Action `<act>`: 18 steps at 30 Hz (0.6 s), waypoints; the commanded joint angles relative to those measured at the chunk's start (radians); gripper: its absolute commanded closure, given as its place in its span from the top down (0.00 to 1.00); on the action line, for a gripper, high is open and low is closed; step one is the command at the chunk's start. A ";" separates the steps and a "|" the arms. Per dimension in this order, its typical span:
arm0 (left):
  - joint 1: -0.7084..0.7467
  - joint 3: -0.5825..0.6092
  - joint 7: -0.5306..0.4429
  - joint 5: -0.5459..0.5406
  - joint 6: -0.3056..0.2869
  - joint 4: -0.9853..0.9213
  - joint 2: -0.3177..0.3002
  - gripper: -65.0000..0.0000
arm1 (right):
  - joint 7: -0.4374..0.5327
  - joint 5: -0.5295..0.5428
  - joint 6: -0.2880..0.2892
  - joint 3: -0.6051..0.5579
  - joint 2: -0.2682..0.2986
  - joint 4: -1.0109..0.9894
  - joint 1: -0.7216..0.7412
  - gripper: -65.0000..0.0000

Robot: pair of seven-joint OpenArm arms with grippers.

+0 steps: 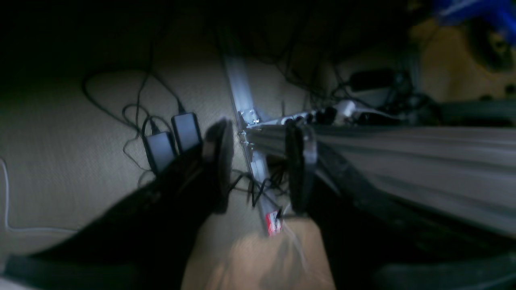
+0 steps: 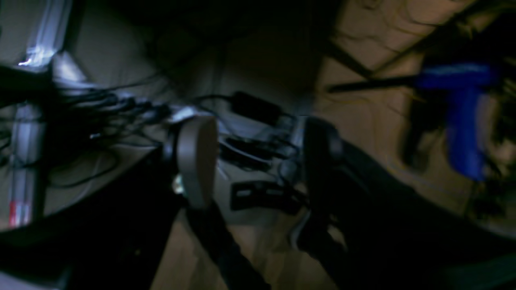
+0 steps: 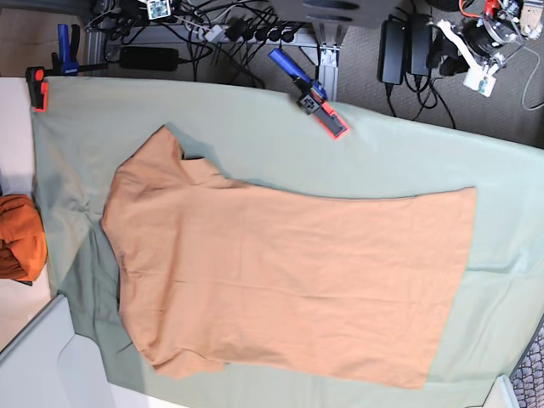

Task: Fold the T-shirt properly
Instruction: 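Move both grippers from rest toward the T-shirt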

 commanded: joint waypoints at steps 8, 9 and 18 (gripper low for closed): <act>0.101 -0.093 0.039 -0.061 -0.025 0.286 -0.038 0.39 | -0.177 -0.188 -0.128 0.007 0.014 0.211 -0.018 0.52; 0.107 -0.096 0.042 -0.061 -0.025 0.301 -0.039 0.39 | -0.190 -0.199 -0.127 0.007 0.014 0.233 -0.018 0.52; 0.119 -0.099 0.050 -0.062 -0.025 0.326 -0.072 0.39 | -0.192 -0.139 -0.026 0.011 0.054 0.437 -0.022 0.53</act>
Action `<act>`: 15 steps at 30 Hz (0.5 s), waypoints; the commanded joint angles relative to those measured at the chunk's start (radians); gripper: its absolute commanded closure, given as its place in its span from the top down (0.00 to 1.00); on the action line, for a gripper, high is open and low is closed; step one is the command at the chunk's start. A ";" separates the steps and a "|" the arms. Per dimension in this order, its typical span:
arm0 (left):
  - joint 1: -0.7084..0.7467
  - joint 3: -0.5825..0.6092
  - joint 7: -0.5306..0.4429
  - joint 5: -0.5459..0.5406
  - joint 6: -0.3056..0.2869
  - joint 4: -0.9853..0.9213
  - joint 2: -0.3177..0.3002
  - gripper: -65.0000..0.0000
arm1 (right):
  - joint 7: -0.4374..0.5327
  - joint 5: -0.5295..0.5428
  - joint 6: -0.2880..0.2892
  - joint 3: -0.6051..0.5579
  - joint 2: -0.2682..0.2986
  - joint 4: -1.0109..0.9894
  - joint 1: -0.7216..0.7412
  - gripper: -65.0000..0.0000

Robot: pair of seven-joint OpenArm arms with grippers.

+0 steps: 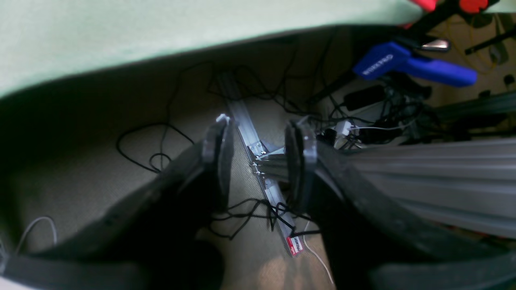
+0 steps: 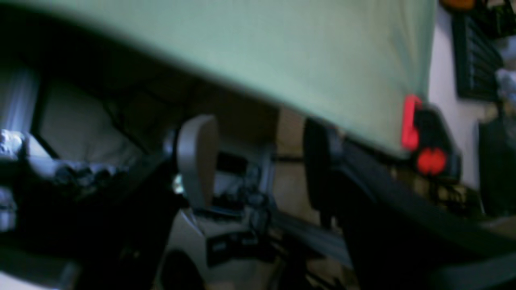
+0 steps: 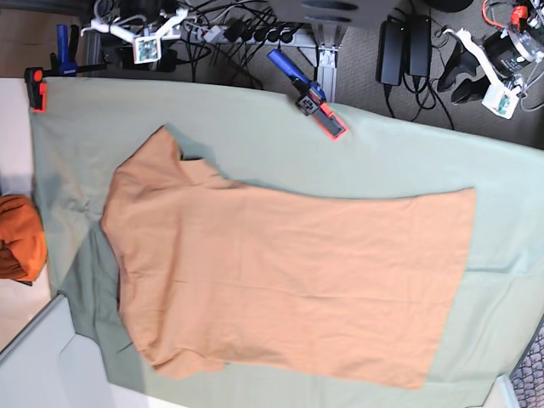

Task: Fold the T-shirt properly
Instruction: 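Move both grippers from rest toward the T-shirt, then grasp the shirt's shoulder with the right gripper and hem corner with the left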

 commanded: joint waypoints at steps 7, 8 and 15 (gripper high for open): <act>0.009 -0.015 -0.017 -0.011 -0.011 0.016 -0.039 0.39 | -0.011 0.232 0.117 0.123 0.043 0.281 0.022 0.53; 0.009 -0.023 -0.014 -0.013 -0.010 0.016 -0.039 0.39 | -0.031 0.286 0.134 0.153 0.040 0.306 0.040 0.53; 0.006 -0.111 0.030 -0.080 -0.011 0.016 -0.039 0.39 | -0.136 0.651 0.341 0.356 -0.070 0.332 0.196 0.53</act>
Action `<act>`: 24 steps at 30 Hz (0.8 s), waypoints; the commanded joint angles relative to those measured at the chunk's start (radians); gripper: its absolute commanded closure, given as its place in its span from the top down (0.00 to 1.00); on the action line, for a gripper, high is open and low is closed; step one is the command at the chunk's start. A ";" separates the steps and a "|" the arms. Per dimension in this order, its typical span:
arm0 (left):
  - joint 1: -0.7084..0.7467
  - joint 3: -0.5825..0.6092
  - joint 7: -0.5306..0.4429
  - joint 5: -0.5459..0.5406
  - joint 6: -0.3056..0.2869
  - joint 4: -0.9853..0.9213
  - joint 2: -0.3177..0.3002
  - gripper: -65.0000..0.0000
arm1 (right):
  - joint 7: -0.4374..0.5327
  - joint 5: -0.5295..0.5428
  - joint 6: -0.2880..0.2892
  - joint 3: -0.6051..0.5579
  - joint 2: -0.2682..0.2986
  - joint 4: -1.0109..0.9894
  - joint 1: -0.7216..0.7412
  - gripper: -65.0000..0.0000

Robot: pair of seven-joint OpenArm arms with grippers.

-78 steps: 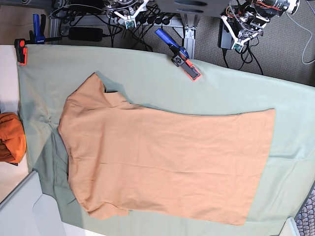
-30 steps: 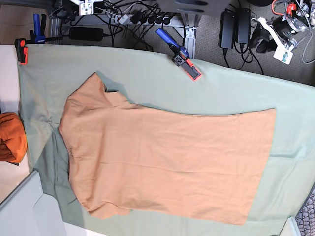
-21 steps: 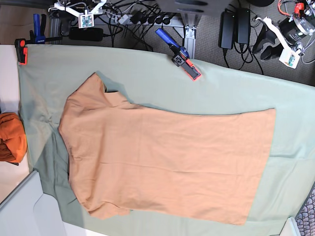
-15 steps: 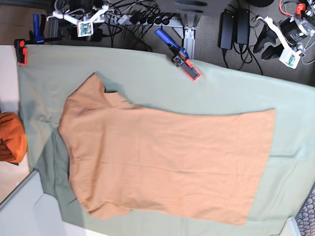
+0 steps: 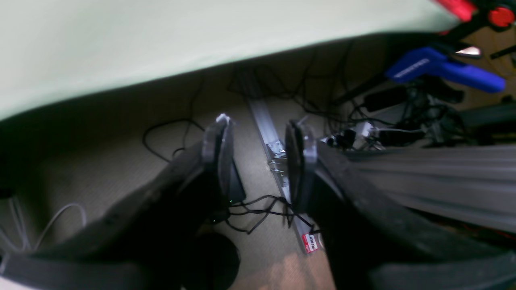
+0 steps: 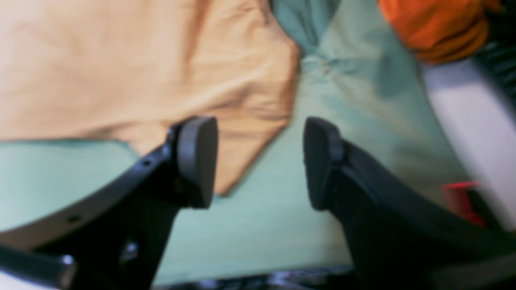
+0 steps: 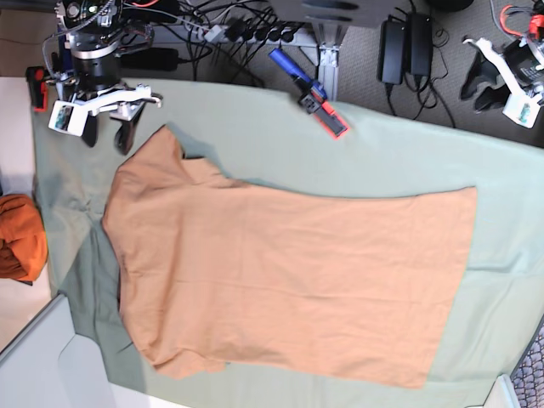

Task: Fold the T-shirt properly
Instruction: 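Grasp the shirt's shoulder with the right gripper and hem corner with the left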

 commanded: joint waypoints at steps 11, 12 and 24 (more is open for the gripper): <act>-0.023 -0.090 0.013 -0.135 -0.094 0.031 -0.010 0.39 | -0.031 0.230 0.315 0.085 -0.054 -0.163 0.121 0.53; -0.028 -0.092 0.014 -0.139 -0.095 0.031 -0.010 0.39 | -0.031 0.230 0.315 0.109 -0.054 -0.189 0.130 0.53; -0.071 -0.095 0.014 -0.157 -0.119 0.031 -0.010 0.39 | -0.035 0.330 0.443 0.243 -0.035 -0.556 0.316 0.53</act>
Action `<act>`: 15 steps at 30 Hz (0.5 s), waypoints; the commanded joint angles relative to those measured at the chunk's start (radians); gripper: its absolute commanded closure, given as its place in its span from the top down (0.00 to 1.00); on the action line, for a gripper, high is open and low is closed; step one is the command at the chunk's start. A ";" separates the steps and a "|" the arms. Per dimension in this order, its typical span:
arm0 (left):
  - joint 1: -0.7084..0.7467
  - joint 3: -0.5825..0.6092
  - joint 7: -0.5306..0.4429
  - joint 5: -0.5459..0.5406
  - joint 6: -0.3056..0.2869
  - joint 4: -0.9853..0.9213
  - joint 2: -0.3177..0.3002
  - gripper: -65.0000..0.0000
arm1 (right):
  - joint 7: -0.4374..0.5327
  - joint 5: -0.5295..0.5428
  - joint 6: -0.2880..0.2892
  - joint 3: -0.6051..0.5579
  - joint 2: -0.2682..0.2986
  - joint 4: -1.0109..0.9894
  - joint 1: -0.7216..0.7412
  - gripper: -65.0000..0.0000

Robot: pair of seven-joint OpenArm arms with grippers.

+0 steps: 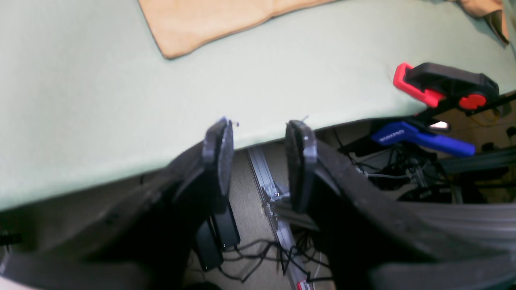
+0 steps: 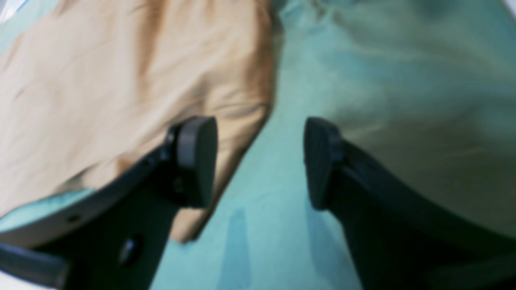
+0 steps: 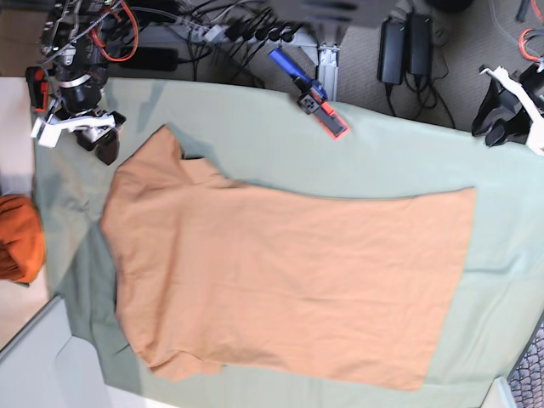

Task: Fold the T-shirt properly
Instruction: 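Grasp the shirt's shoulder with the right gripper and hem corner with the left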

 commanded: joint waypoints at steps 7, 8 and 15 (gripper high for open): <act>0.006 -0.008 -0.019 -0.008 -0.026 0.016 -0.011 0.39 | -0.033 0.071 0.129 -0.018 0.016 -0.108 0.076 0.53; 0.006 -0.008 -0.019 -0.008 -0.026 0.016 -0.011 0.39 | -0.035 0.070 0.130 -0.032 0.016 -0.107 0.076 0.53; -0.002 -0.008 -0.064 -0.008 -0.026 0.016 -0.011 0.39 | -0.035 0.070 0.137 -0.158 0.010 -0.107 0.079 0.53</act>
